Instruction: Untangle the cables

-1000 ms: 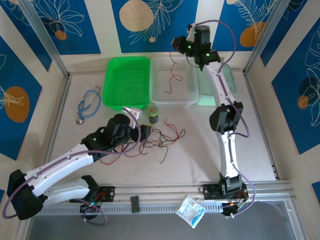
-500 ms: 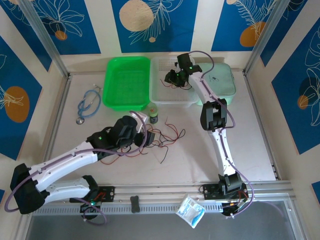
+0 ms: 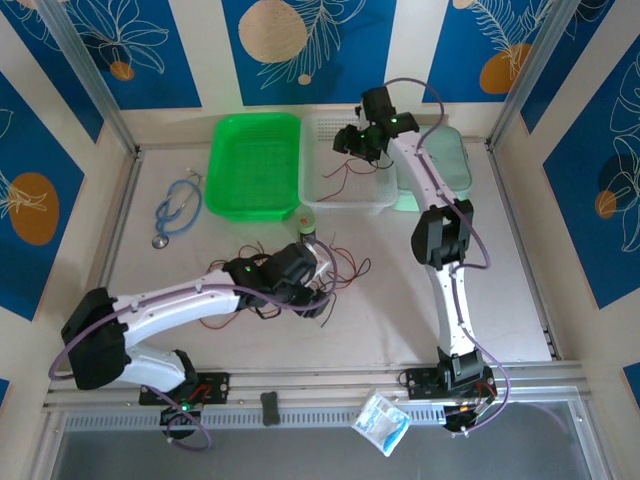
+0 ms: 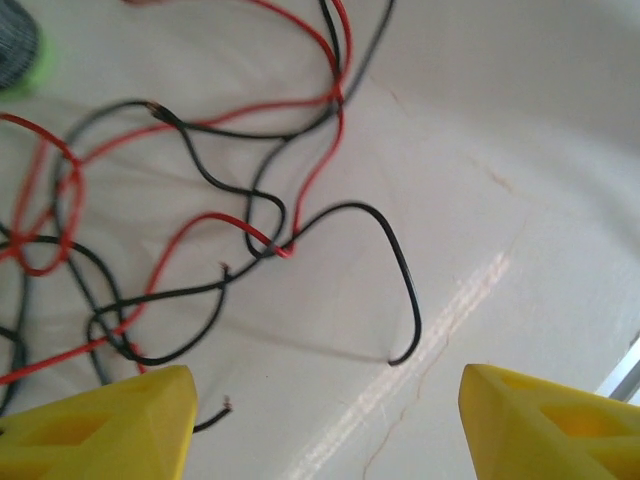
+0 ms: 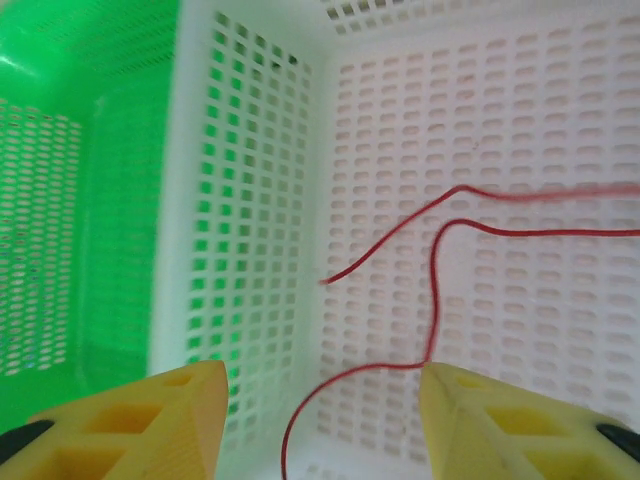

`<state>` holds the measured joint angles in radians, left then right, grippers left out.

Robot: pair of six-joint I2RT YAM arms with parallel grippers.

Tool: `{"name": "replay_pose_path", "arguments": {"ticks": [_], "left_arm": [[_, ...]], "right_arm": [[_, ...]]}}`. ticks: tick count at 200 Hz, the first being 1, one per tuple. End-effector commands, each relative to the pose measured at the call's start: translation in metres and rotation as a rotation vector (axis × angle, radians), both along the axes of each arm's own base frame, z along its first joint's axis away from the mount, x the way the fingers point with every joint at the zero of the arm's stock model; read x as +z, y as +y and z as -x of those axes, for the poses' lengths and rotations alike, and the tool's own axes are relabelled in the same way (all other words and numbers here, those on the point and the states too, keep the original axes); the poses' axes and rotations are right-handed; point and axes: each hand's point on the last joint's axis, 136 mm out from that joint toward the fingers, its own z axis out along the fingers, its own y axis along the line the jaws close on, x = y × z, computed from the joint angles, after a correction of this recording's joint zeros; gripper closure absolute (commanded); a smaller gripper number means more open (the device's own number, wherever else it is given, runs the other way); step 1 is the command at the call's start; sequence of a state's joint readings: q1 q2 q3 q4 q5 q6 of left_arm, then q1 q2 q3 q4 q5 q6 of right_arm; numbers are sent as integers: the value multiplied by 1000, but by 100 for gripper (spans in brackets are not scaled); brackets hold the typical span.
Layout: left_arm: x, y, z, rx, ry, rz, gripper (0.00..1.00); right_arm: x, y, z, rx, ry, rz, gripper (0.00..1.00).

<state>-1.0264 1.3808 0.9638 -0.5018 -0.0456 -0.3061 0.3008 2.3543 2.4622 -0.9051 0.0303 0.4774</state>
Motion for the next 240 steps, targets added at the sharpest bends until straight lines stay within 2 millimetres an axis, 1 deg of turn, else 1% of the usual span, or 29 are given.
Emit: {"name": "replay_pose_path", "arguments": {"ticks": [1,15,33,35,40,59,76,101,115,138,156,176,197,207,230,240], "left_arm": [[-13,-13,18,-102,42,7,32],[-23,-19,21,-134,43,9,33],[-36,-23,21,-152,36,21,35],[-37,-24,21,-153,34,23,35],[-40,-25,21,-156,35,28,36],[-51,-32,24,-175,51,48,37],[-58,-34,30,-193,84,48,38],[-69,-30,41,-212,108,24,38],[-75,-26,43,-208,115,4,38],[-86,-22,39,-187,108,-28,38],[-92,-22,33,-166,96,-53,42],[-98,-26,30,-164,96,-62,46],[-102,-31,30,-172,102,-60,51],[-103,-32,30,-176,102,-64,55],[-102,-33,29,-179,96,-70,70],[-98,-34,29,-180,92,-65,80]], "right_arm": [[48,-20,25,-20,-60,35,48],[65,-27,39,-29,-86,24,49],[78,-34,61,-37,-111,-1,49],[77,-34,63,-37,-109,-5,49],[84,-35,70,-38,-124,-23,49],[87,-42,95,-48,-129,-68,49],[87,-54,115,-75,-133,-85,49],[86,-70,140,-117,-138,-104,49],[84,-77,152,-135,-138,-114,49],[83,-85,168,-159,-143,-124,49],[83,-89,179,-168,-146,-130,49],[82,-93,191,-176,-147,-132,49],[79,-97,205,-191,-141,-131,50],[76,-99,212,-198,-135,-134,50],[67,-103,228,-215,-124,-145,50],[64,-105,234,-225,-119,-150,50]]}}
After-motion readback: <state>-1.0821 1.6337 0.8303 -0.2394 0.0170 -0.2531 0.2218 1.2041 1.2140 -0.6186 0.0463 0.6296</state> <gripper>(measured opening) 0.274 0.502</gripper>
